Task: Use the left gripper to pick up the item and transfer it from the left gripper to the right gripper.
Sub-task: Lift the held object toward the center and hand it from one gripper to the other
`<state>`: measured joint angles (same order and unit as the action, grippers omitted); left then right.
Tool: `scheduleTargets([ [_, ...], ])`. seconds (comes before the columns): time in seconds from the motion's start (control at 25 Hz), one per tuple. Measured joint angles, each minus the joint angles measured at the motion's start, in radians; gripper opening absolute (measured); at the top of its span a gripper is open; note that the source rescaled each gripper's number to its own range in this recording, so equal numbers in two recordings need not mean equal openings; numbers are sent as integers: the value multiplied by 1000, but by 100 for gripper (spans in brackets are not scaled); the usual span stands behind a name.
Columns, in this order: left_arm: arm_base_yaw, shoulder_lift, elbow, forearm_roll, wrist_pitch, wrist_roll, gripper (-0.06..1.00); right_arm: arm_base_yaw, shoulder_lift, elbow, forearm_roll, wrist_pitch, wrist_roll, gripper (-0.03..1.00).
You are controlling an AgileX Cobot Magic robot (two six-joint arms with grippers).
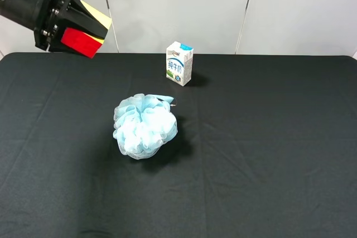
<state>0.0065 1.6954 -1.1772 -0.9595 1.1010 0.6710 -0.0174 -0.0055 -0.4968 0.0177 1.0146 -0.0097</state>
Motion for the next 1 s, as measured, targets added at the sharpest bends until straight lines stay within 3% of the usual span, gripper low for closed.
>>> scheduleTargets([
  [0.24,-86,0,48,-23,0,56,1,0,0,0,0,0,0,100],
  [0.4,-218,0,50,-31,-31,67,1,0,0,0,0,0,0,100],
  [0.72,-467,0,50,-33,-201,72,1,0,0,0,0,0,0,100],
  [1.0,-567,11,50,-77,-248,74,1,0,13,0,71,0,-16,100],
])
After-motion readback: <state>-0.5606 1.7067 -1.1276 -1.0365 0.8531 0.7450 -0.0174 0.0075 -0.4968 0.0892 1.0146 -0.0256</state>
